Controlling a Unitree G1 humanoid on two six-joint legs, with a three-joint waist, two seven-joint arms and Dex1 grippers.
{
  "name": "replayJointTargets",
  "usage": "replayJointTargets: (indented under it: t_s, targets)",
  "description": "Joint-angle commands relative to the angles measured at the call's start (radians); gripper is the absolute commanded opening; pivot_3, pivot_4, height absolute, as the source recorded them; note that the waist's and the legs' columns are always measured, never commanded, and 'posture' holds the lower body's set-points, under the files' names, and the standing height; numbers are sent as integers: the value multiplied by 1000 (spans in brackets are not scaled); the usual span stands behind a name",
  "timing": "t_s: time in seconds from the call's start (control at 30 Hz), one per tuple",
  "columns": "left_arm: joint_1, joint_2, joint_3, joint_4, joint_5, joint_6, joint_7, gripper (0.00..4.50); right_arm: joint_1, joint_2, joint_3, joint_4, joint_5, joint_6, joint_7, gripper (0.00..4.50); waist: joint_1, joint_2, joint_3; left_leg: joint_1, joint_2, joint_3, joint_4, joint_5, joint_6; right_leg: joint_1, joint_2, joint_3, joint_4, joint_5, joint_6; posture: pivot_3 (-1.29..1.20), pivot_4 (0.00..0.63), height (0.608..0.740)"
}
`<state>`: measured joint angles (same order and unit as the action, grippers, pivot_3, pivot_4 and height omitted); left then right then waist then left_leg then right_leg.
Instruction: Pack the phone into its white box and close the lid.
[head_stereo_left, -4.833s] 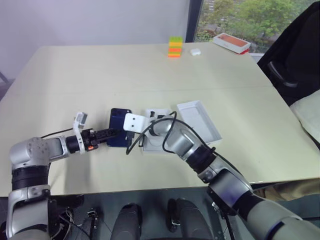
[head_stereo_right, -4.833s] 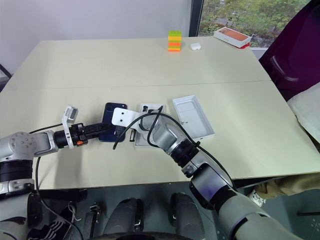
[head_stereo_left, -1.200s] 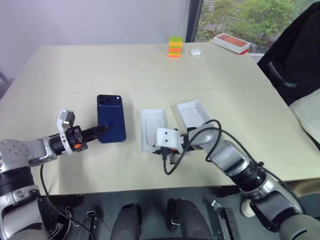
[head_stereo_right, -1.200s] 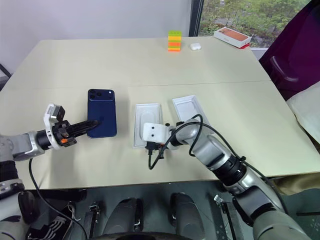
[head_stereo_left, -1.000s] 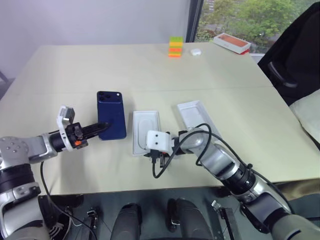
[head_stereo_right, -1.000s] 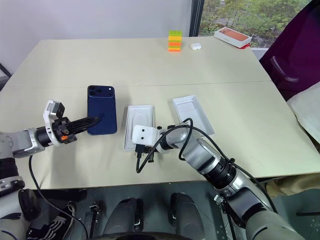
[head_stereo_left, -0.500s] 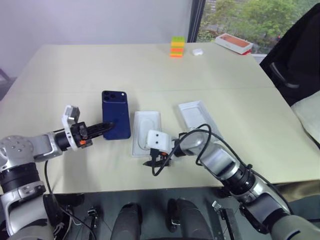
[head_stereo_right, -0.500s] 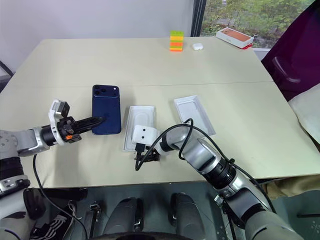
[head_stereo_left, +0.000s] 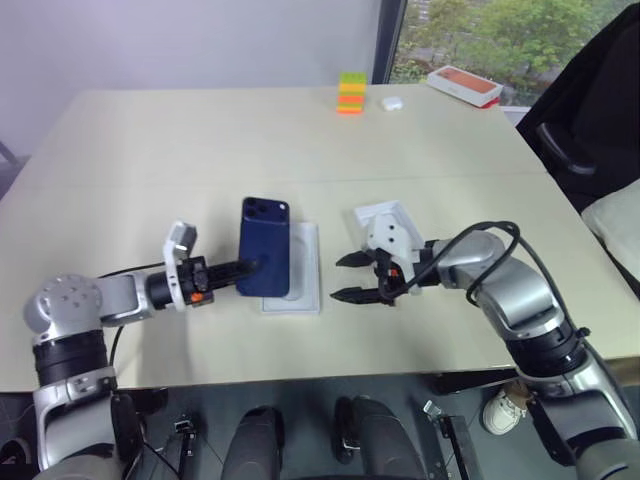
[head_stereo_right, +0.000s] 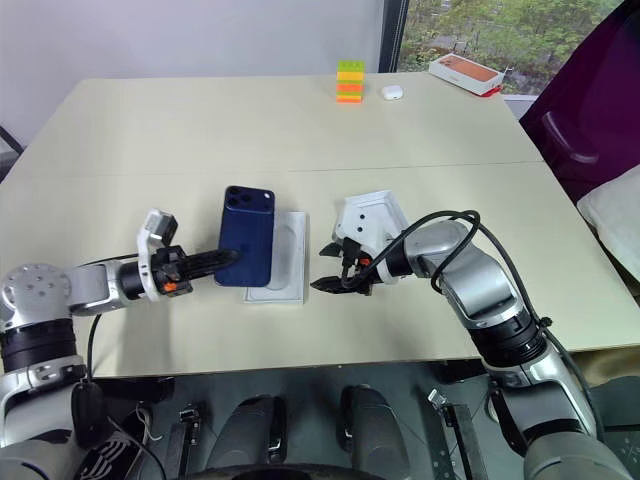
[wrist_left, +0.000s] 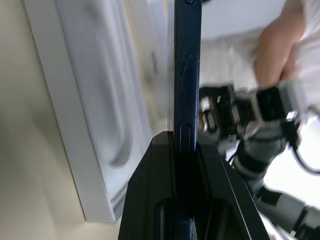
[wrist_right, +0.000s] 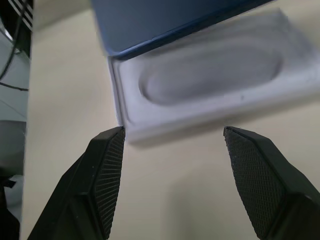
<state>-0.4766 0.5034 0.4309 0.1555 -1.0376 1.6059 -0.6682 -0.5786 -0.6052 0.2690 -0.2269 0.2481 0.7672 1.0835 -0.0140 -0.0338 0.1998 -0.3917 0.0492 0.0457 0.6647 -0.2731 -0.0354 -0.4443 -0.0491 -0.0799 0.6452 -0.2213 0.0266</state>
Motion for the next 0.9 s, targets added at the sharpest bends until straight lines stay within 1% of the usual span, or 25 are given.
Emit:
replayJointTargets:
  t_s: [0.03,0.13,0.47,0.53,0.57,0.7,0.9]
  targets:
    - [-23,-22,9,-20,-15,-3,13,125,1,5,5,-14,5,-22,-19,3282,1,0,0,0,0,0,0,0,0,0,0,0,0,0,0,0,150,740]
    - [-32,-43,10,-13,-7,-15,34,125,-5,20,13,0,-6,-31,-51,3282,1,0,0,0,0,0,0,0,0,0,0,0,0,0,0,0,150,740]
    - [-37,-68,17,2,5,-45,70,125,-9,16,24,24,-18,-66,-78,3282,2,0,0,0,0,0,0,0,0,0,0,0,0,0,0,0,150,740]
    - [-33,-66,8,1,4,-38,64,1026,-10,16,25,28,-20,-71,-79,3332,2,0,0,0,0,0,0,0,0,0,0,0,0,0,0,0,150,740]
    - [-33,-66,4,1,2,-35,61,1394,-10,16,26,29,-21,-72,-79,3332,2,0,0,0,0,0,0,0,0,0,0,0,0,0,0,0,150,740]
    - [-49,-72,16,6,-2,-25,71,3370,-18,25,29,39,-28,-76,-85,3332,3,0,0,0,0,0,0,0,0,0,0,0,0,0,0,0,150,740]
    - [-86,-45,8,-14,-9,-5,68,3370,-30,41,33,53,-29,-80,-92,3332,2,0,0,0,0,0,1,0,0,1,0,0,0,0,0,0,150,740]
